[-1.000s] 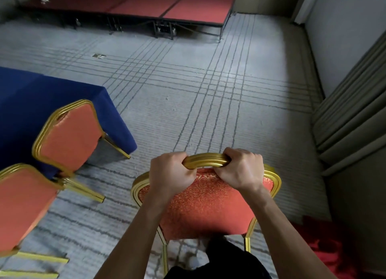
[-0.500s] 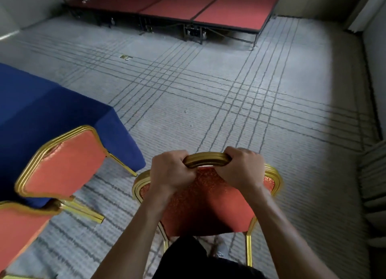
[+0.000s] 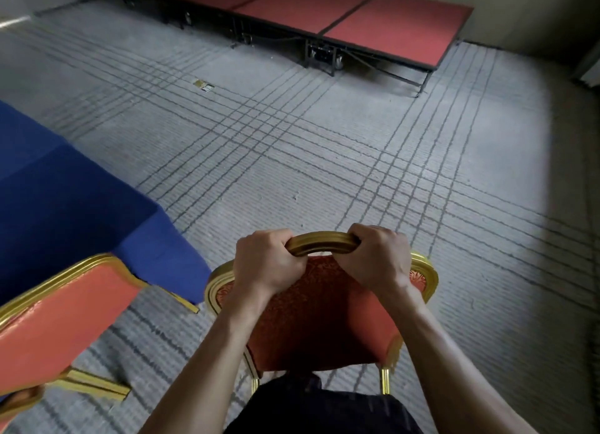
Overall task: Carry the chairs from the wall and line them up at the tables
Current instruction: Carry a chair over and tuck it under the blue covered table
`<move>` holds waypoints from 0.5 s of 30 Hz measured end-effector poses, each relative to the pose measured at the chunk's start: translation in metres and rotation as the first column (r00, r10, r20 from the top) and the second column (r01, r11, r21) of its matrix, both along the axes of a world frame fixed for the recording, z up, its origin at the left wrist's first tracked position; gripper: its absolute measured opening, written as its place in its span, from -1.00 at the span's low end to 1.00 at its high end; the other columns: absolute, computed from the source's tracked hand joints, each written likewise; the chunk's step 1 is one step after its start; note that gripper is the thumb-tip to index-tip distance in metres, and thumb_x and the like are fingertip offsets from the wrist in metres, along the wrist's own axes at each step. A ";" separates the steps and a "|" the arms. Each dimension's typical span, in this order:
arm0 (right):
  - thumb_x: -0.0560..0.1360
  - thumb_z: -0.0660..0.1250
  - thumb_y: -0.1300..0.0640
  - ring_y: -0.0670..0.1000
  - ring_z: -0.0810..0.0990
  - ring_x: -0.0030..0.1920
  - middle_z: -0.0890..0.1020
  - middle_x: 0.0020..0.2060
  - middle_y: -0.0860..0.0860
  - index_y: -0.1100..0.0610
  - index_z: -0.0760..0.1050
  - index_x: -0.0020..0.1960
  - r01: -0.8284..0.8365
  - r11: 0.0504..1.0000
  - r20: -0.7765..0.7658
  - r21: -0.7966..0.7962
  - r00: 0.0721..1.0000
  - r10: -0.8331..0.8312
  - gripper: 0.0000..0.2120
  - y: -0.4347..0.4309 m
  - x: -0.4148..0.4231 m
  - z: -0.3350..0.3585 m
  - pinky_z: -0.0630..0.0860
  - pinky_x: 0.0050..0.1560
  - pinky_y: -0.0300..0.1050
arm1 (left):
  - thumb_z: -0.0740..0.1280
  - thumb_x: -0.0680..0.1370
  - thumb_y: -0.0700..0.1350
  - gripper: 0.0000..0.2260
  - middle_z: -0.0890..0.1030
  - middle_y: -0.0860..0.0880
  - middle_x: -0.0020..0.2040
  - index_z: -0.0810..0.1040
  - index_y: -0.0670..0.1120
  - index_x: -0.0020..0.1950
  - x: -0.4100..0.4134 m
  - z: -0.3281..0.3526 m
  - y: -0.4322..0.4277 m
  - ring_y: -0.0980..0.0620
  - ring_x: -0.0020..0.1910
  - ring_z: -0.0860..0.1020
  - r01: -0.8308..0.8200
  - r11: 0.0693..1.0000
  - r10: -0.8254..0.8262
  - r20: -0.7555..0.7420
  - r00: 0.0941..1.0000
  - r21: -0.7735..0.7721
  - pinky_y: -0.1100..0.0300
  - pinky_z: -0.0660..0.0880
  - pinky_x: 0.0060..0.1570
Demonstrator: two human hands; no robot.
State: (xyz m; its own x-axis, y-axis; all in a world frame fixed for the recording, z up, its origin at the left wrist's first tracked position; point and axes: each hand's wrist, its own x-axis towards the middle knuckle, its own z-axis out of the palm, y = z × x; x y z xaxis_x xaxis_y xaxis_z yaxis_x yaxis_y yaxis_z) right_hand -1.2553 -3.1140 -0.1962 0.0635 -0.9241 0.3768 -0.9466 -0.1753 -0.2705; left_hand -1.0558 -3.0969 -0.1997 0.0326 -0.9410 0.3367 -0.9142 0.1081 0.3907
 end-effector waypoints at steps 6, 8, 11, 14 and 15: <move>0.25 0.55 -0.12 0.15 0.62 -0.35 0.59 -0.45 0.01 0.08 0.53 -0.33 -0.010 0.999 -0.021 -0.033 1.000 0.009 -0.69 -0.113 0.032 0.020 0.42 -0.30 -0.14 | 0.40 0.31 0.05 -0.71 0.48 -0.04 -0.50 0.37 -0.08 -0.41 0.031 0.019 -0.108 -0.14 -0.44 0.52 -0.020 0.999 0.020 0.004 1.000 -0.028 0.16 0.28 -0.43; 0.26 0.53 -0.12 0.15 0.62 -0.35 0.60 -0.44 0.01 0.07 0.53 -0.32 -0.030 1.000 -0.015 0.001 0.999 0.030 -0.70 -0.150 0.045 0.025 0.41 -0.30 -0.14 | 0.42 0.31 0.03 -0.72 0.47 -0.04 -0.50 0.41 -0.10 -0.41 0.044 0.023 -0.141 -0.14 -0.44 0.51 -0.023 0.999 0.023 -0.001 1.000 -0.037 0.16 0.27 -0.43; 0.25 0.53 -0.11 0.14 0.60 -0.37 0.58 -0.45 0.00 0.07 0.53 -0.32 -0.074 0.997 -0.001 -0.015 0.997 0.074 -0.71 -0.207 0.065 0.023 0.30 -0.29 -0.16 | 0.40 0.33 0.05 -0.71 0.47 -0.03 -0.50 0.41 -0.10 -0.41 0.065 0.020 -0.194 -0.13 -0.44 0.51 -0.040 0.998 0.040 -0.003 0.999 -0.054 0.16 0.25 -0.43; 0.27 0.52 -0.09 0.14 0.58 -0.40 0.56 -0.47 -0.01 0.06 0.51 -0.34 -0.126 0.992 0.030 -0.013 0.992 0.126 -0.72 -0.271 0.086 0.017 0.33 -0.30 -0.16 | 0.37 0.34 0.06 -0.71 0.47 -0.03 -0.49 0.36 -0.07 -0.42 0.087 0.015 -0.249 -0.12 -0.44 0.52 -0.058 0.995 0.057 -0.009 0.998 -0.081 0.13 0.32 -0.44; 0.26 0.52 -0.07 0.13 0.56 -0.43 0.55 -0.48 -0.02 0.06 0.48 -0.36 -0.154 0.988 0.047 -0.013 0.987 0.154 -0.72 -0.295 0.094 0.013 0.33 -0.32 -0.16 | 0.36 0.34 0.07 -0.72 0.48 -0.03 -0.48 0.36 -0.06 -0.41 0.094 0.013 -0.271 -0.12 -0.43 0.53 -0.067 0.995 0.066 -0.014 0.998 -0.074 0.12 0.34 -0.45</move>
